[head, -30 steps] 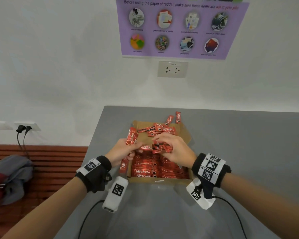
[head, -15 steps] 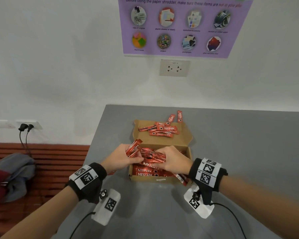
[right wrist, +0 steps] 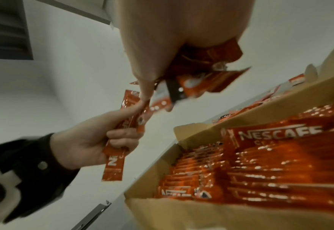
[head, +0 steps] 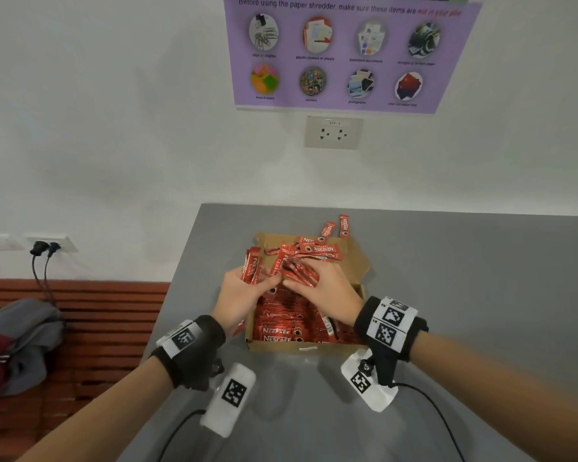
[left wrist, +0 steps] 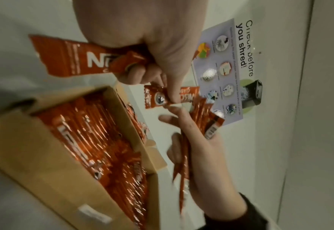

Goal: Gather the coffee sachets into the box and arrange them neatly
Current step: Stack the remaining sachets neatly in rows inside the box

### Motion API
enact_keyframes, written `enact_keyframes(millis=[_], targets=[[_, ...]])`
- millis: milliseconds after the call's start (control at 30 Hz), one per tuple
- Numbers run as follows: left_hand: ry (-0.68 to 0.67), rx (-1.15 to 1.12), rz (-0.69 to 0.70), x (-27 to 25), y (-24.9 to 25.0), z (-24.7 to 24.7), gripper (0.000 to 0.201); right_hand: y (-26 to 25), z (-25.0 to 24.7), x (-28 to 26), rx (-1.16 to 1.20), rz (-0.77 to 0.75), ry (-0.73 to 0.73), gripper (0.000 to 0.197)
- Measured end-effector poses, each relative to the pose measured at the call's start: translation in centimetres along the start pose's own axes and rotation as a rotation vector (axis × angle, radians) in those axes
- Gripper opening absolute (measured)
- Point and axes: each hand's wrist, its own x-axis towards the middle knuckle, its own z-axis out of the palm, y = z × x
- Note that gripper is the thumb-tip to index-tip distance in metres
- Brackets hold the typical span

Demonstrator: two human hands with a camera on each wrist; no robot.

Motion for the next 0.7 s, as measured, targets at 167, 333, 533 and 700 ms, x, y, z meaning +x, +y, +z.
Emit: enact_keyframes(millis=[167,333,533,700], targets=[[-0.027,-0.098,0.004,-0.5,1.1,1.5,0.012,-0.3,1.1,0.1,0.125,0.030,0.081,0.025],[-0.109,0.158,0.103,1.1,1.3,-1.0,0.039,0.3,0.3,0.4,-0.014,0.006,-0.088,0.015],[-0.340,0.667,0.089,1.1,1.2,-3.0,0.009,0.8,0.3,-0.5,-0.405,0.065,-0.597,0.014],[-0.455,0.895,0.053,0.7,0.1,-2.8,0.017,0.2,1.1,0.0,-0.615,0.003,-0.652,0.044]])
